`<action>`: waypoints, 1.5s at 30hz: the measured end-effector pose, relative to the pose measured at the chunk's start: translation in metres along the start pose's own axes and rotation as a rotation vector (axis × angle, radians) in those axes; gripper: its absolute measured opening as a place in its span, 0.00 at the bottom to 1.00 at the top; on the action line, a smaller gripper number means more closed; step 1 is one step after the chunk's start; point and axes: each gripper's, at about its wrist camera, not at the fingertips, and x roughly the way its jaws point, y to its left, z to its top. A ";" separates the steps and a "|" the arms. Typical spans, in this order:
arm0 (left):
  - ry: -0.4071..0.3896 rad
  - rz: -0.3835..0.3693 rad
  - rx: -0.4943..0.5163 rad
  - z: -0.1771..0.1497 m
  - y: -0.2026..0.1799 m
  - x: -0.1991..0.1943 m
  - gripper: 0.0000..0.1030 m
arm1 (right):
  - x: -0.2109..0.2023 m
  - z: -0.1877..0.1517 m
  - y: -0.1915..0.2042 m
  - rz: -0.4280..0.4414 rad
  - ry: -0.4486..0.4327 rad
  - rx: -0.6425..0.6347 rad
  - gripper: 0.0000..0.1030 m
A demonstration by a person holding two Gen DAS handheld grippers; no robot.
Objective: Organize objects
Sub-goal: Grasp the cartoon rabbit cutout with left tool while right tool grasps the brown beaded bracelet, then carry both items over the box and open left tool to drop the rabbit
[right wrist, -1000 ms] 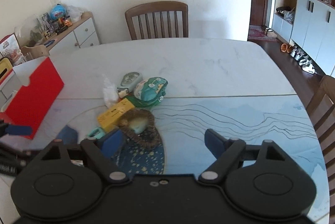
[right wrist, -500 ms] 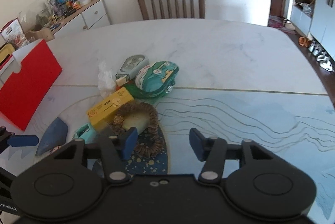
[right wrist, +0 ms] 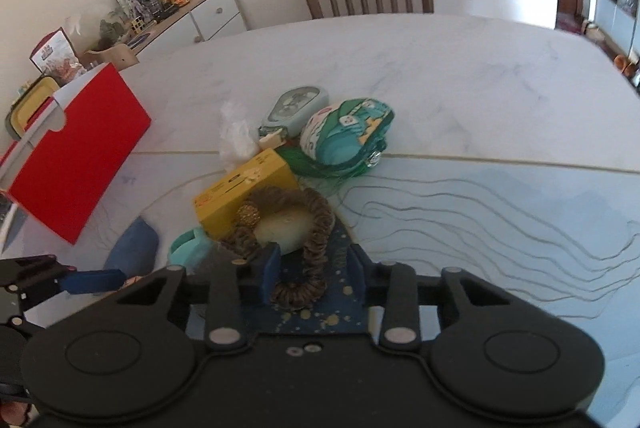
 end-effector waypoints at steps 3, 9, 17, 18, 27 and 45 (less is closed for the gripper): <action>-0.005 -0.005 0.000 0.000 0.000 -0.002 0.59 | 0.002 -0.001 -0.001 0.025 0.005 0.020 0.30; -0.010 -0.001 -0.003 -0.002 0.001 -0.005 0.55 | 0.003 -0.003 -0.001 0.047 0.005 0.043 0.22; -0.019 0.018 -0.006 0.003 0.008 -0.014 0.52 | -0.010 -0.003 0.010 0.012 -0.041 0.033 0.07; -0.019 0.023 -0.001 0.003 0.009 -0.016 0.52 | -0.014 -0.003 0.011 0.011 -0.050 0.038 0.07; -0.026 0.018 -0.005 0.008 0.021 -0.043 0.51 | -0.051 0.003 0.029 0.025 -0.110 0.044 0.06; -0.088 -0.046 -0.010 0.035 0.067 -0.127 0.51 | -0.119 0.024 0.111 0.070 -0.216 -0.026 0.06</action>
